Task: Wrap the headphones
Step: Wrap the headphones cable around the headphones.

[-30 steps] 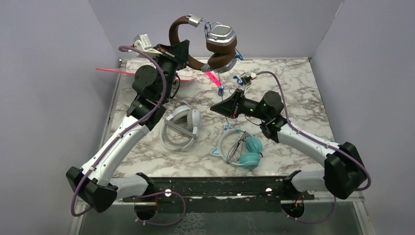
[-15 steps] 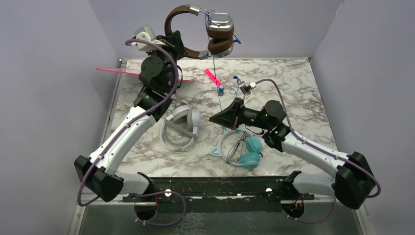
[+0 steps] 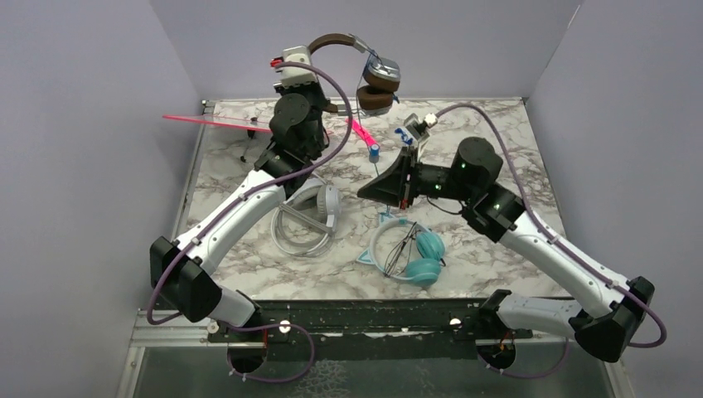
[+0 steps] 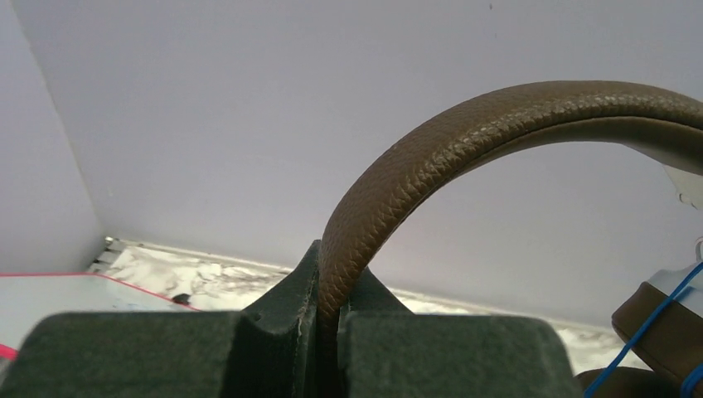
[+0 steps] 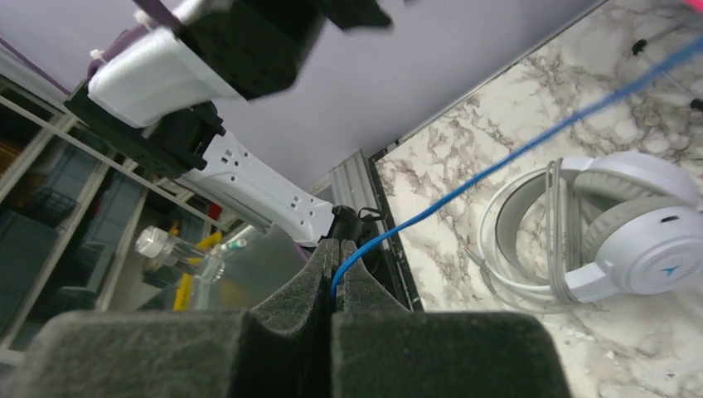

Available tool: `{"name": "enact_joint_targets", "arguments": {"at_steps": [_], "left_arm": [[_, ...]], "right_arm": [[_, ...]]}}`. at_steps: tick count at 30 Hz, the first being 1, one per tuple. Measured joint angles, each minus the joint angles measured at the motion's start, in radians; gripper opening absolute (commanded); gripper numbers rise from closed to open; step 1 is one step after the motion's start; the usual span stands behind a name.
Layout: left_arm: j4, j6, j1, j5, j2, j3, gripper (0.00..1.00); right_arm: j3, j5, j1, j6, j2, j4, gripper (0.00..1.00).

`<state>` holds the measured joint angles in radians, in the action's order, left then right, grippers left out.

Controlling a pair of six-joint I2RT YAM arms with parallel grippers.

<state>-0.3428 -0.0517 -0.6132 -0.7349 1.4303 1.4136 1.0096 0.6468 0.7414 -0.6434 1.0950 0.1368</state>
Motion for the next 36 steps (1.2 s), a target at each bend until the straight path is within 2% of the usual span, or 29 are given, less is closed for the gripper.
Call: {"name": "enact_joint_targets", "arguments": {"at_steps": [4, 10, 14, 17, 24, 31, 36], "left_arm": [[-0.016, 0.192, -0.047, -0.009, 0.013, -0.047, 0.00], [-0.029, 0.385, -0.097, 0.006, -0.034, -0.223, 0.00], [-0.036, 0.485, -0.135, 0.032, -0.119, -0.316, 0.00], [-0.033, 0.541, -0.153, 0.068, -0.209, -0.373, 0.00], [0.126, 0.530, -0.161, 0.270, -0.375, -0.396, 0.00], [0.288, 0.431, -0.168, 0.468, -0.474, -0.396, 0.00], [0.384, 0.360, -0.168, 0.529, -0.526, -0.396, 0.00]], "right_arm": [[0.278, -0.018, 0.002, 0.167, 0.060, -0.349, 0.01], [0.649, -0.164, 0.001, 0.443, 0.123, -0.825, 0.01], [0.805, -0.262, 0.002, 0.603, 0.166, -1.053, 0.01], [0.836, -0.326, 0.002, 0.709, 0.165, -1.153, 0.01], [0.748, -0.446, 0.004, 0.872, 0.073, -1.163, 0.01], [0.722, -0.522, 0.006, 0.939, 0.078, -1.015, 0.00], [0.634, -0.526, -0.003, 0.956, 0.091, -0.909, 0.01]]}}
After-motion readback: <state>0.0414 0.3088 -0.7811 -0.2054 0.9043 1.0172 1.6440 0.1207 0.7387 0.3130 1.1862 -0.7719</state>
